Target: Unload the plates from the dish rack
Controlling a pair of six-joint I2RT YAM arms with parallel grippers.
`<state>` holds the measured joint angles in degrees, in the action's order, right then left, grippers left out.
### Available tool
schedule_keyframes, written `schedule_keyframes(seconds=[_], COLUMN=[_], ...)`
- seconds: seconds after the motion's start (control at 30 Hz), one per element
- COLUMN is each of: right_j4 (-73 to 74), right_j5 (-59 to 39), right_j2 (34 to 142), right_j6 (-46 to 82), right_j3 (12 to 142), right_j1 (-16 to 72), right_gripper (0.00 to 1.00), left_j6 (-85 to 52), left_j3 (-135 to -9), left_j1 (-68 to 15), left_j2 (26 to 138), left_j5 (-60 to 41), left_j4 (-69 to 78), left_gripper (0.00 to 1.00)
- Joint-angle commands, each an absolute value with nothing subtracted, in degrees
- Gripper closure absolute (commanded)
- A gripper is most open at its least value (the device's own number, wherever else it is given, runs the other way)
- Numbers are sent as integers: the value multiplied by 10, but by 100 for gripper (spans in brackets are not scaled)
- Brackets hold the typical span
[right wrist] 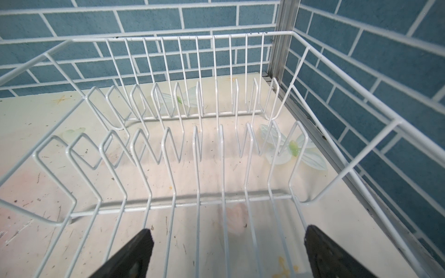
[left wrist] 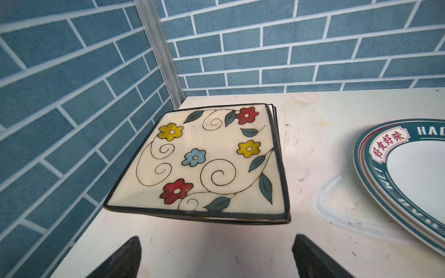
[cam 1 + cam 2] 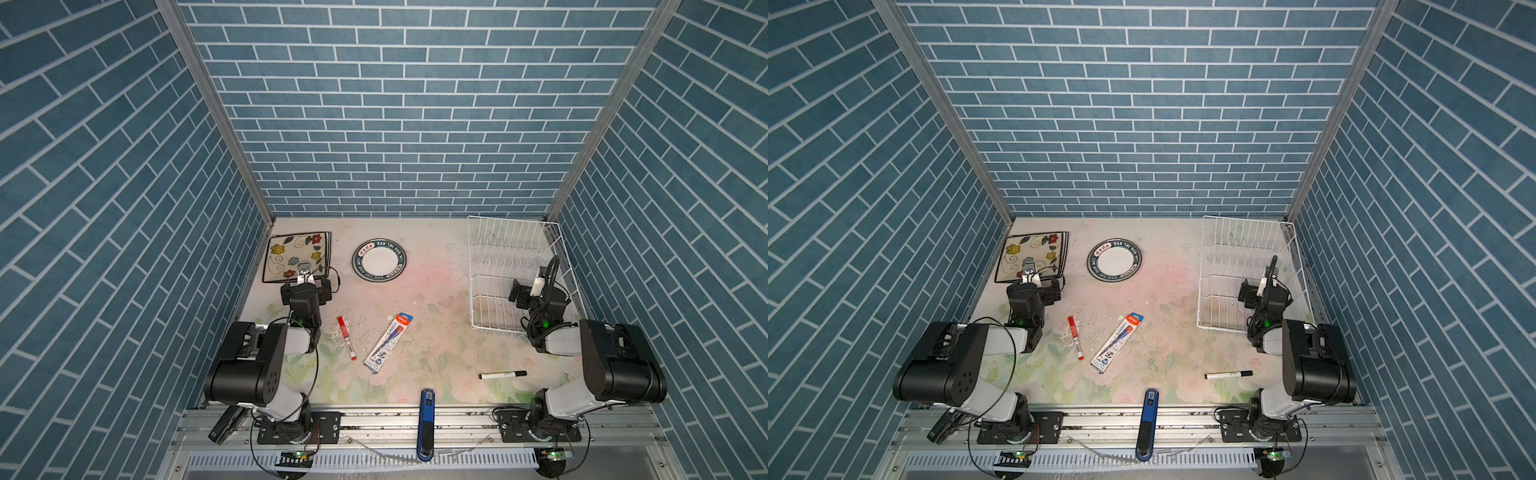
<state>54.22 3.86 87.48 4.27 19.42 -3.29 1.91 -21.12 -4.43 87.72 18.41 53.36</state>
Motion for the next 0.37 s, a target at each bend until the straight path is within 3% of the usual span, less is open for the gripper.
schedule_keyframes(seconds=[0.0,0.33], right_j4=[525,522], right_j5=[53,53], right_j2=[882,882], right_j6=[52,51], right_j3=[209,211], right_j1=[-32,-32], right_gripper=[1,1], left_j6=[15,15], left_j3=[-208,-208], left_j1=[-46,-46], left_j2=[876,876], left_j5=[192,192], left_j4=[525,525], left_gripper=[0,0])
